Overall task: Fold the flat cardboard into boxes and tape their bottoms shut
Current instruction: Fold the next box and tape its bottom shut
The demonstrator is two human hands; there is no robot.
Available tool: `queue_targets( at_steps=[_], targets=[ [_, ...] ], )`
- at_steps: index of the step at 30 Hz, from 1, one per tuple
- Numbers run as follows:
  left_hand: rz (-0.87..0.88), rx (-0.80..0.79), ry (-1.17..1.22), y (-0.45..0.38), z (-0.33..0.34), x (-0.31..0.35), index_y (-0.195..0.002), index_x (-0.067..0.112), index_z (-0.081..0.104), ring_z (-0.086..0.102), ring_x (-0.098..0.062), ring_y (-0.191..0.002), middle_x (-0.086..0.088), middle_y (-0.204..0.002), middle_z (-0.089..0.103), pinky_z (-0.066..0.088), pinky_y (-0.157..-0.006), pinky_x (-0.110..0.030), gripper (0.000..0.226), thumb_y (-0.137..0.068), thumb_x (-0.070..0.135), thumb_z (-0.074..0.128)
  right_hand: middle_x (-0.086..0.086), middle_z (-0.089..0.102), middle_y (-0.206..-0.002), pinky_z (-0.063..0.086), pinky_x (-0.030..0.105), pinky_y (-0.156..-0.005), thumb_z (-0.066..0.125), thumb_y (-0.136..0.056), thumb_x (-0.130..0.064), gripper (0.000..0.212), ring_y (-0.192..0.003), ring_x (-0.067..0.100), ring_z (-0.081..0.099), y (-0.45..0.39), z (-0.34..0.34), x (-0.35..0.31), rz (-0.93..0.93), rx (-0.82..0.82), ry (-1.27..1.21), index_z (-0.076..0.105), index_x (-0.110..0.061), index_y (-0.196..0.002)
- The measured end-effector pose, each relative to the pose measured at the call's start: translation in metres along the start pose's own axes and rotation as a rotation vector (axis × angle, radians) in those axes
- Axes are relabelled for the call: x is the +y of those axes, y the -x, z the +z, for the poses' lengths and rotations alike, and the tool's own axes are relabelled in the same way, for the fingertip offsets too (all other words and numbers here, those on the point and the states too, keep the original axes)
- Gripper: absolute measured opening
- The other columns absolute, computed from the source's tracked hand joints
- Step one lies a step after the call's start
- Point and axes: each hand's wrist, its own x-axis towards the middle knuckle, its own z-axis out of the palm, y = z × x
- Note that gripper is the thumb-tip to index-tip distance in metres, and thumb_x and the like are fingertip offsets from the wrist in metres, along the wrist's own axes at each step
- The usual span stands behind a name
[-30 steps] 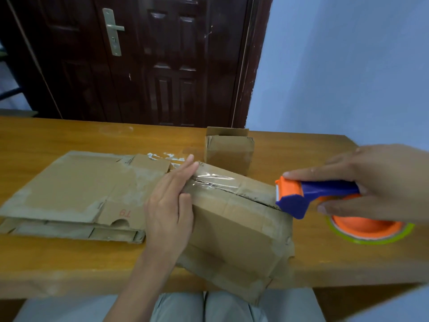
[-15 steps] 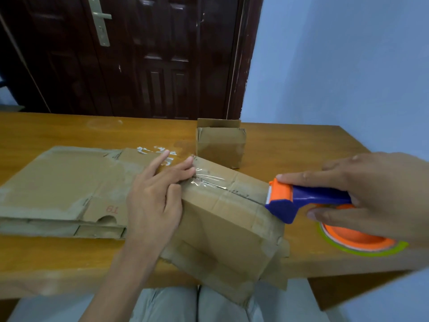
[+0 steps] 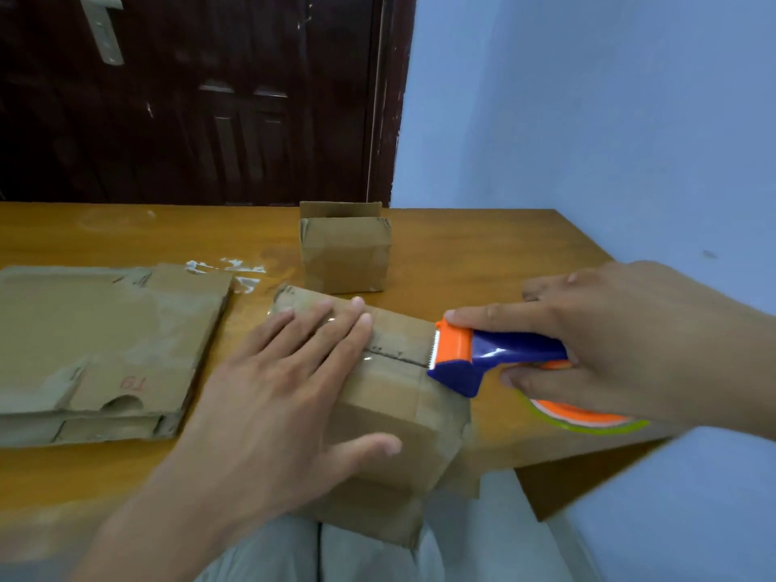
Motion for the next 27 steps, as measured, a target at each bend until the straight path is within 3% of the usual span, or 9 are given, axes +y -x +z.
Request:
queue_targets(
  at_steps=[4, 8, 12, 14, 17, 19, 27],
  targets=[
    [0.024, -0.005, 0.026, 0.003, 0.000, -0.005, -0.159, 0.015, 0.044, 0.038, -0.022, -0.153, 0.000, -0.167, 0.038, 0.036, -0.121, -0.048, 0.095, -0.096, 0.084, 0.028, -0.011, 0.061, -0.105, 0.048, 0.039, -0.072, 0.059, -0.090, -0.073, 0.051, -0.089, 0.022, 0.059, 0.003, 0.008, 0.010, 0.001, 0.071, 0.024, 0.048, -0.056, -0.136],
    [-0.005, -0.005, 0.041, 0.004, 0.000, -0.007, -0.159, 0.016, 0.044, 0.039, -0.021, -0.153, 0.002, -0.167, 0.038, 0.040, -0.120, -0.050, 0.093, -0.096, 0.083, 0.031, -0.018, 0.055, -0.103, 0.053, 0.030, -0.069, 0.045, -0.095, -0.076, 0.066, -0.083, 0.005, 0.053, 0.005, 0.017, 0.016, 0.019, 0.061, 0.038, 0.017, -0.065, -0.154],
    [-0.035, -0.023, 0.028, -0.002, 0.003, -0.018, -0.160, 0.016, 0.042, 0.038, -0.021, -0.153, 0.001, -0.167, 0.038, 0.039, -0.120, -0.050, 0.094, -0.096, 0.083, 0.028, -0.013, 0.054, -0.107, 0.055, 0.037, -0.072, 0.049, -0.100, -0.062, 0.059, -0.084, 0.014, 0.051, 0.018, 0.025, 0.024, 0.061, 0.071, 0.060, 0.028, -0.055, -0.155],
    [-0.039, -0.026, 0.025, -0.007, 0.006, -0.026, -0.161, 0.018, 0.041, 0.036, -0.018, -0.154, 0.003, -0.167, 0.037, 0.036, -0.122, -0.047, 0.094, -0.096, 0.084, 0.026, -0.015, 0.054, -0.104, 0.054, 0.037, -0.071, 0.047, -0.099, -0.064, 0.060, -0.085, 0.016, 0.054, 0.018, 0.027, 0.023, 0.062, 0.093, 0.067, 0.030, -0.053, -0.155],
    [-0.043, -0.047, 0.018, -0.016, 0.008, -0.040, -0.163, 0.021, 0.036, 0.032, -0.016, -0.155, 0.005, -0.168, 0.034, 0.031, -0.125, -0.044, 0.094, -0.095, 0.085, 0.023, -0.022, 0.041, -0.087, 0.037, 0.022, -0.058, 0.034, -0.094, -0.077, 0.071, -0.074, 0.002, 0.048, 0.005, 0.033, 0.020, 0.028, 0.103, 0.067, 0.005, -0.064, -0.157],
    [-0.039, -0.056, 0.029, -0.019, 0.008, -0.049, -0.163, 0.023, 0.034, 0.031, -0.015, -0.156, 0.006, -0.168, 0.033, 0.031, -0.125, -0.044, 0.093, -0.096, 0.084, 0.023, -0.021, 0.040, -0.087, 0.032, 0.020, -0.057, 0.032, -0.092, -0.080, 0.075, -0.073, 0.000, 0.047, -0.003, 0.038, 0.020, 0.020, 0.130, 0.033, -0.003, -0.064, -0.157],
    [-0.022, -0.051, 0.075, -0.018, 0.007, -0.062, -0.164, 0.041, 0.025, 0.028, -0.013, -0.156, 0.012, -0.169, 0.030, 0.028, -0.126, -0.039, 0.080, -0.097, 0.083, 0.024, -0.016, 0.050, -0.088, 0.046, 0.027, -0.060, 0.034, -0.092, -0.082, 0.074, -0.072, 0.006, 0.052, -0.001, 0.073, 0.019, 0.001, 0.257, -0.218, 0.009, -0.062, -0.158]
  ],
)
